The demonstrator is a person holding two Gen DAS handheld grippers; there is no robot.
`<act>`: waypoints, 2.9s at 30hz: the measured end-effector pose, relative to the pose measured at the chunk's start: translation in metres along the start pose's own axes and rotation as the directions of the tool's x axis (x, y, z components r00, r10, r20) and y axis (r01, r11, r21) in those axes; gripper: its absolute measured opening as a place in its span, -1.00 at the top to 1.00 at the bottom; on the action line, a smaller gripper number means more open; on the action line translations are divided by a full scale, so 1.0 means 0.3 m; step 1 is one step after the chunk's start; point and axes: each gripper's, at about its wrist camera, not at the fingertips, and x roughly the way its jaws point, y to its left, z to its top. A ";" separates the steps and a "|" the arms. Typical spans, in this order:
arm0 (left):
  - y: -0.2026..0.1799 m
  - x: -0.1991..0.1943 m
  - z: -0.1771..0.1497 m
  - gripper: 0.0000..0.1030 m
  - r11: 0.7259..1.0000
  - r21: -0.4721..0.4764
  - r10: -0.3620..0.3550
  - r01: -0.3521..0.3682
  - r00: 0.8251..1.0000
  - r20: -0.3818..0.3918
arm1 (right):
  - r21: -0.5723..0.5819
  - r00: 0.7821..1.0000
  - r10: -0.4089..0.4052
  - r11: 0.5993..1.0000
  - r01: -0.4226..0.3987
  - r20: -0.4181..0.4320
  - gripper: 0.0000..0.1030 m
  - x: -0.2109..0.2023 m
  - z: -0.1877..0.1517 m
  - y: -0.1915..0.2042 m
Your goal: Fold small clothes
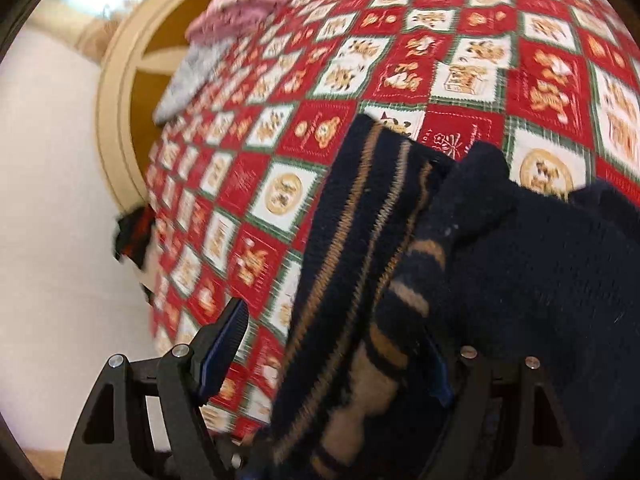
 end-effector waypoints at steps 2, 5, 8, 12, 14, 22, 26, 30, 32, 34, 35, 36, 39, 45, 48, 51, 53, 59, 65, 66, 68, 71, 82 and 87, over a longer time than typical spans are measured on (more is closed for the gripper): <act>-0.026 -0.005 -0.007 0.37 0.999 0.044 0.000 -0.001 1.000 0.016 | -0.022 0.999 -0.047 0.999 0.048 0.026 -0.51 -0.006 -0.010 -0.005; -0.033 -0.006 -0.013 0.37 0.998 0.055 -0.012 0.011 1.000 0.018 | -0.065 0.997 -0.068 0.995 0.070 0.037 0.33 -0.003 -0.038 -0.031; -0.019 0.004 -0.012 0.37 0.999 0.045 -0.014 0.014 1.000 0.003 | -0.027 0.997 -0.035 0.999 0.037 0.070 0.48 -0.011 -0.062 -0.093; -0.015 0.000 -0.017 0.37 0.999 0.028 -0.037 0.037 0.999 -0.015 | -0.008 0.989 0.020 1.000 -0.019 0.150 0.53 -0.061 -0.115 -0.142; -0.033 -0.007 -0.016 0.37 0.998 0.038 -0.053 0.054 0.998 -0.017 | -0.011 0.982 0.025 1.000 -0.024 0.187 0.55 -0.099 -0.140 -0.149; -0.183 -0.042 0.004 0.37 0.983 0.122 -0.136 0.136 0.991 -0.009 | 0.004 0.951 0.021 1.000 -0.023 0.309 0.58 -0.315 -0.254 -0.242; -0.262 -0.030 0.013 0.37 0.967 0.152 -0.200 0.203 0.979 -0.033 | 0.030 0.930 0.008 0.999 -0.021 0.367 0.61 -0.445 -0.333 -0.339; -0.395 -0.036 0.009 0.37 0.938 0.219 -0.265 0.268 0.963 -0.041 | 0.059 0.914 -0.035 0.998 0.012 0.405 0.62 -0.555 -0.413 -0.432; -0.462 -0.034 0.007 0.37 0.922 0.254 -0.291 0.293 0.956 -0.045 | 0.075 0.903 -0.059 0.997 0.030 0.425 0.63 -0.617 -0.455 -0.478; -0.520 -0.031 0.006 0.37 0.909 0.271 -0.317 0.317 0.947 -0.048 | 0.089 0.891 -0.089 0.995 0.055 0.444 0.63 -0.677 -0.496 -0.517; -0.560 -0.029 0.005 0.37 0.899 0.279 -0.337 0.338 0.940 -0.053 | 0.091 0.886 -0.102 0.994 0.068 0.452 0.64 -0.710 -0.519 -0.538; -0.595 -0.027 0.003 0.37 0.890 0.288 -0.353 0.354 0.934 -0.057 | 0.091 0.880 -0.121 0.992 0.089 0.459 0.64 -0.738 -0.540 -0.557; -0.682 -0.028 -0.002 0.37 0.865 0.323 -0.387 0.385 0.920 -0.061 | 0.090 0.867 -0.187 0.982 0.164 0.461 0.64 -0.786 -0.592 -0.610; -0.828 0.029 -0.076 0.37 0.828 0.366 -0.414 0.425 0.903 -0.111 | 0.117 0.852 -0.315 0.949 0.293 0.419 0.63 -0.746 -0.691 -0.763; -0.865 0.100 -0.138 0.36 0.824 0.388 -0.360 0.413 0.910 -0.205 | 0.131 0.879 -0.297 0.955 0.267 0.374 0.62 -0.659 -0.724 -0.851; -0.883 0.130 -0.196 0.23 0.815 0.425 -0.303 0.394 0.915 -0.267 | 0.150 0.867 -0.270 0.962 0.227 0.419 0.41 -0.646 -0.749 -0.874; -0.890 0.101 -0.202 0.01 0.796 0.461 -0.301 0.392 0.917 -0.261 | 0.204 0.869 -0.289 0.953 0.223 0.402 -0.10 -0.656 -0.750 -0.891; -0.789 -0.040 -0.141 -0.44 0.732 0.419 -0.427 0.537 0.841 -0.333 | 0.364 0.793 -0.376 0.907 0.209 0.480 -0.12 -0.870 -0.915 -0.891; -0.429 -0.112 -0.033 -0.88 0.825 0.267 -0.446 0.498 0.864 -0.234 | 0.322 0.733 -0.286 0.942 0.096 0.617 -0.12 -0.951 -1.180 -0.682; -0.368 -0.105 -0.033 -0.88 0.852 0.257 -0.408 0.456 0.886 -0.221 | 0.309 0.746 -0.233 0.950 0.038 0.624 -0.12 -0.926 -1.202 -0.659; -0.273 -0.069 -0.046 -0.86 0.896 0.234 -0.327 0.378 0.917 -0.227 | 0.271 0.775 -0.063 0.952 -0.143 0.629 -0.12 -0.825 -1.237 -0.606; -0.167 -0.036 -0.080 -0.86 0.938 0.137 -0.275 0.318 0.925 -0.263 | 0.242 0.820 0.104 0.928 -0.284 0.564 -0.12 -0.620 -1.229 -0.522; -0.071 0.031 -0.016 -0.86 0.965 -0.040 -0.261 0.259 0.935 -0.240 | 0.240 0.816 -0.031 0.962 -0.133 0.577 -0.12 -0.347 -0.983 -0.417; -0.023 0.042 -0.016 -0.86 0.969 -0.066 -0.246 0.237 0.941 -0.234 | 0.281 0.828 -0.048 0.950 -0.134 0.558 -0.12 -0.273 -0.921 -0.435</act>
